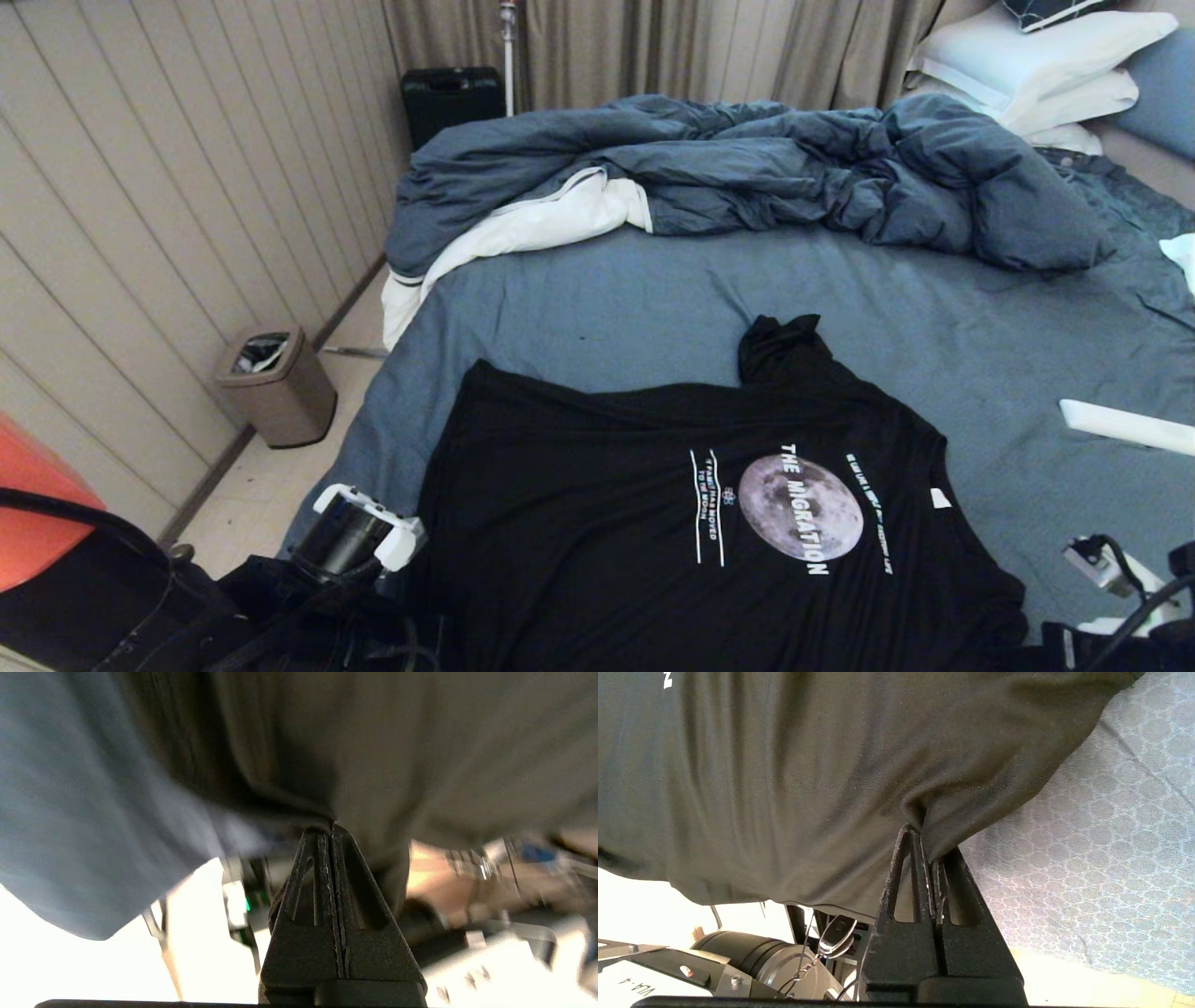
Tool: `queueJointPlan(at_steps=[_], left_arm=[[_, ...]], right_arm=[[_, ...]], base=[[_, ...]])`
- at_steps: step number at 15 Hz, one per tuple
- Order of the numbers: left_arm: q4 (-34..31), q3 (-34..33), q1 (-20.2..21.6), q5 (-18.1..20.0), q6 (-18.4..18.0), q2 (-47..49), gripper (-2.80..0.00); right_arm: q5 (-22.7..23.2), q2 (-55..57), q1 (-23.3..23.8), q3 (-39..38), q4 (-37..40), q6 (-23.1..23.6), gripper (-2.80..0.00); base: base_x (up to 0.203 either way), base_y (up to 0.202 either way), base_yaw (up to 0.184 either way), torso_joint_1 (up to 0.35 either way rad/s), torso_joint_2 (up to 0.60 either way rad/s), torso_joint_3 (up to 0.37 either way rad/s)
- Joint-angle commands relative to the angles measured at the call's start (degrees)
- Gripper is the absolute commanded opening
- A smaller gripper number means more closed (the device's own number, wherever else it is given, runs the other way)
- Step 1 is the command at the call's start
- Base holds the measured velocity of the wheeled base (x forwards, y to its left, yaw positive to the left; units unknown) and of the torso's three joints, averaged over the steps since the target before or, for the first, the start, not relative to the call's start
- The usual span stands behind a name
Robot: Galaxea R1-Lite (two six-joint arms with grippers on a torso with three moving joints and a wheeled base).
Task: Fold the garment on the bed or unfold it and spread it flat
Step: Fold the black T-shirt
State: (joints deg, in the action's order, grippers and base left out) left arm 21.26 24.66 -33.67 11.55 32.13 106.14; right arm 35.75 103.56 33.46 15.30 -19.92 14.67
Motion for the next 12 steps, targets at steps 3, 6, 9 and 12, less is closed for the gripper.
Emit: queueJointPlan(at_steps=[3,6,9,12], left_arm=[[4.91,-1.11,0.01,-4.42,0.29,-1.71,-2.80],[4.93,-1.28,0.01,-4.43,0.39,-1.73,-2.80],[4.93,-1.37,0.08,-4.54,1.26,-2.33,-2.80],[4.93,-1.11,0.18,-4.59,1.35,-2.35,-2.80]], right_arm=[[0.20,-0.25,-0.02,-0.27,-0.12,-0.08,-2.80],[0.20,-0.99,-0.06,-0.71,-0.21,0.45,-2.80],[0.28,-1.52,-0.06,-0.80,-0.21,0.45,-2.80],[0.28,-2.05,0.02,-0.80,-0.21,0.45,-2.80]], base=[[0.000,0.000,0.000,0.000,0.00,0.000],[0.000,0.000,0.000,0.000,0.00,0.000],[0.000,0.000,0.000,0.000,0.00,0.000],[0.000,0.000,0.000,0.000,0.00,0.000]])
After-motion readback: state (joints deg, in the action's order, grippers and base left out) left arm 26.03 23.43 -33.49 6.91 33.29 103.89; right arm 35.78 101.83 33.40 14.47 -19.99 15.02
